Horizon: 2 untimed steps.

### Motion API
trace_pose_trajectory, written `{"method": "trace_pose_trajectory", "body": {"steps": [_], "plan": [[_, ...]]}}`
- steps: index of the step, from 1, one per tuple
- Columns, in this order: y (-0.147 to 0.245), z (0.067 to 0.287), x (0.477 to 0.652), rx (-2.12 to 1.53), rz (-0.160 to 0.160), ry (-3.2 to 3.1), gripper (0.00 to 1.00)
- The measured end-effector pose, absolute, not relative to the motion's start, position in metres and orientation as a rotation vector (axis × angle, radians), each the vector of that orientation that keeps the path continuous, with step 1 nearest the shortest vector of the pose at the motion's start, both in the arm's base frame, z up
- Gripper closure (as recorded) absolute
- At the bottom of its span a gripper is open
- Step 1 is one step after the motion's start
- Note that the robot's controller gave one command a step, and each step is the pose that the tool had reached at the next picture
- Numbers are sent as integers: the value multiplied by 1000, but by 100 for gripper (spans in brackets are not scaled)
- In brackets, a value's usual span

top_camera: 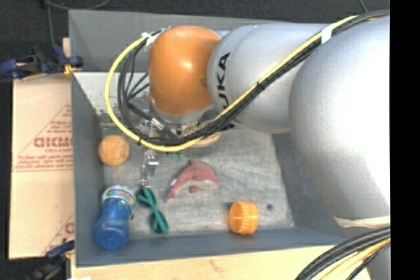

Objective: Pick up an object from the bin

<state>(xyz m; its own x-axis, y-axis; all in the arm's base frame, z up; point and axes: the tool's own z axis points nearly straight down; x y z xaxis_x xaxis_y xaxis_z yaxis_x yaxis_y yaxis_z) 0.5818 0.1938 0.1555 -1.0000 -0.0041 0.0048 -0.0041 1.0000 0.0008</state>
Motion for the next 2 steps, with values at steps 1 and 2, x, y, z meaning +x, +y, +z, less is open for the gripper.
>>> {"method": "trace_pose_trajectory", "body": {"steps": [1,2], "plan": [[193,160,584,1,-4,-3144,0],[187,141,551,111,-1,-3147,0]]}}
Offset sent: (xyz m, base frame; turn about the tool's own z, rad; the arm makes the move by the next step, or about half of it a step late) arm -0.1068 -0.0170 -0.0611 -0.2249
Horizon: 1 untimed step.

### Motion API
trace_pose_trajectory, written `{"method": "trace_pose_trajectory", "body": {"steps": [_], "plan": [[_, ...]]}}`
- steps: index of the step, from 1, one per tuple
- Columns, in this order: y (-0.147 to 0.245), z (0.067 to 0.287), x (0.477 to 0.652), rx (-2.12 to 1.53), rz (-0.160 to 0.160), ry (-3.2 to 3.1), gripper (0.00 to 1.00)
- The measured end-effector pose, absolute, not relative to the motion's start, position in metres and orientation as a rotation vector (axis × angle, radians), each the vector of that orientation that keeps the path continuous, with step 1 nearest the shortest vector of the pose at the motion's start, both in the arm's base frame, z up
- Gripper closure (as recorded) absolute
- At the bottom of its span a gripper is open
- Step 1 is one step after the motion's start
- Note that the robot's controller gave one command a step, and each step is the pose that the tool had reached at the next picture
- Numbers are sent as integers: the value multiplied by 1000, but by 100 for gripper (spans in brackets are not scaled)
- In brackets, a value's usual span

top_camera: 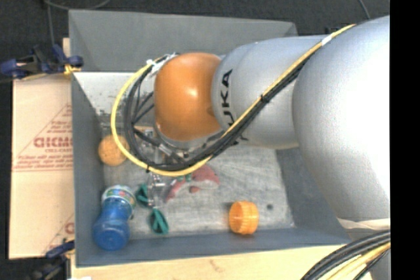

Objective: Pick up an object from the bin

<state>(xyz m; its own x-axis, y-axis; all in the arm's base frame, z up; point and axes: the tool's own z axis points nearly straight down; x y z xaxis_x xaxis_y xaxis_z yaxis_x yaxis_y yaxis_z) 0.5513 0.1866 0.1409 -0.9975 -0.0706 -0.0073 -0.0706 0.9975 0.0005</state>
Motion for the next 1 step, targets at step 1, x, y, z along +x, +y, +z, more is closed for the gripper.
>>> {"method": "trace_pose_trajectory", "body": {"steps": [1], "plan": [[180,129,526,-510,-1,3100,0]]}}
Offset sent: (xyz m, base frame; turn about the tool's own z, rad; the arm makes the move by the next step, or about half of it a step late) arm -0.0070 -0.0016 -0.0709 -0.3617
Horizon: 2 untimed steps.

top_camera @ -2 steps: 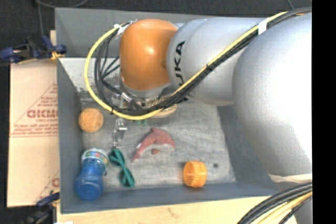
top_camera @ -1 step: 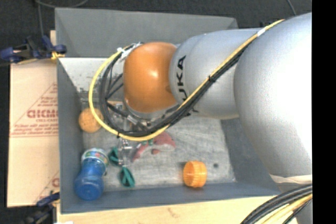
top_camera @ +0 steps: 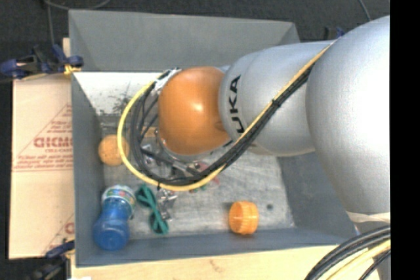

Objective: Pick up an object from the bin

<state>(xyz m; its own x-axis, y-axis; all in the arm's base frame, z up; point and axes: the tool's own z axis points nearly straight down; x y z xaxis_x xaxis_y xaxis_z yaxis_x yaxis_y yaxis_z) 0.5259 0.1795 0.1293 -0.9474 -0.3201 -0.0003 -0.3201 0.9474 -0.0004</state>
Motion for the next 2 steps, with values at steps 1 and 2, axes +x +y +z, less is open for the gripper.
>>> {"method": "trace_pose_trajectory", "body": {"steps": [1,2], "plan": [[186,73,548,-667,6,3059,100],[185,72,546,-664,5,3064,0]]}}
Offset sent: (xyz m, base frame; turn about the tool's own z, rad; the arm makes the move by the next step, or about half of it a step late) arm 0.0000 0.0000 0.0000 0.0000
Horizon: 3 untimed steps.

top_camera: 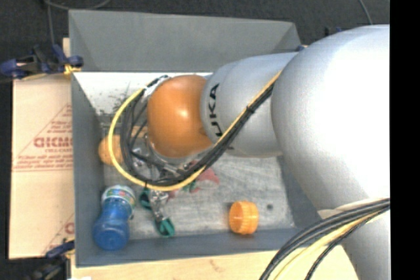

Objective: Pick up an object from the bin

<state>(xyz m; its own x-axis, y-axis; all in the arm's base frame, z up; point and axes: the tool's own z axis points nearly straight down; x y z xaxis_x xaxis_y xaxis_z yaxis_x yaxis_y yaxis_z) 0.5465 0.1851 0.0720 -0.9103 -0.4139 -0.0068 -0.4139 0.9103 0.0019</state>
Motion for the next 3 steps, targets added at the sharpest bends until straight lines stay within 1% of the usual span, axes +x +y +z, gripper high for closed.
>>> {"method": "trace_pose_trajectory", "body": {"steps": [1,2,3], "plan": [[186,73,547,-662,6,3063,100],[186,73,547,-661,6,3063,100],[106,145,518,-771,-2,3044,0]]}}
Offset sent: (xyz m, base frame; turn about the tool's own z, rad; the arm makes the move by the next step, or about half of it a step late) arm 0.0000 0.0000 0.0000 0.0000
